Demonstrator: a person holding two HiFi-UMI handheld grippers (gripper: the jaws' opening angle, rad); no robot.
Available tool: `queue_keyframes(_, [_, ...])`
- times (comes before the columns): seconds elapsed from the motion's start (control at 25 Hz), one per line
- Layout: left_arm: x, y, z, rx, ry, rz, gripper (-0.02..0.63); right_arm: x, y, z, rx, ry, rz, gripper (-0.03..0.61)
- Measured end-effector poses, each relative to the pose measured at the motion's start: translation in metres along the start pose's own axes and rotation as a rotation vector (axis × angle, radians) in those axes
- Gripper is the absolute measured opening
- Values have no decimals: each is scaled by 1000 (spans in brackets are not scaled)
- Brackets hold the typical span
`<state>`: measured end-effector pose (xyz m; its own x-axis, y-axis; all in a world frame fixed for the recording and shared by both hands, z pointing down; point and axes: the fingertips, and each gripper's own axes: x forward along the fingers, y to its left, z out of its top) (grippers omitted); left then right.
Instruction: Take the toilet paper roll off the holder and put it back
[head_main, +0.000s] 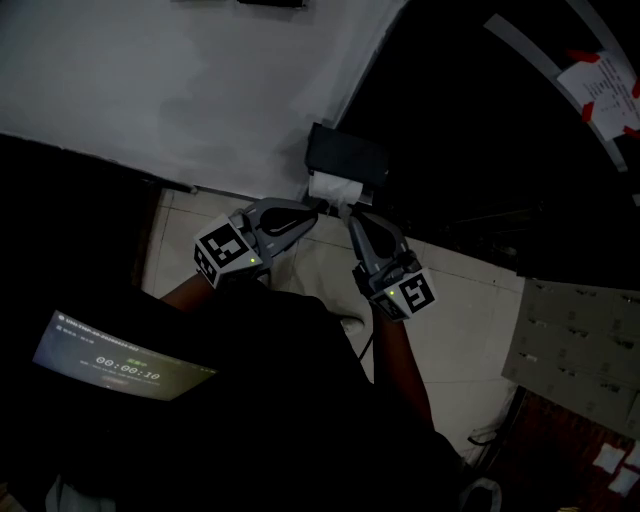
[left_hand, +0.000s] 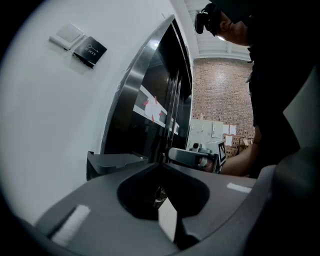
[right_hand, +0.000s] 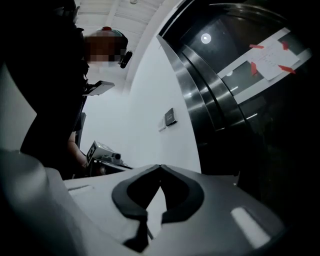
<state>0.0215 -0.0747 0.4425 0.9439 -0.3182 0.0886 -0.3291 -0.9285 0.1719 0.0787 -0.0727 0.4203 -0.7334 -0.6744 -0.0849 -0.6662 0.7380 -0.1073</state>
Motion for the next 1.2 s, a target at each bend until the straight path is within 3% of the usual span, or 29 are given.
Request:
queue_keyframes(0.4, [1, 2, 3, 4, -3, -3, 0, 12, 4, 5, -45, 35, 13, 0])
queue_keyframes(1.2, [2, -2, 2, -1, 1, 5, 0, 11, 9, -11, -1, 76, 19, 2])
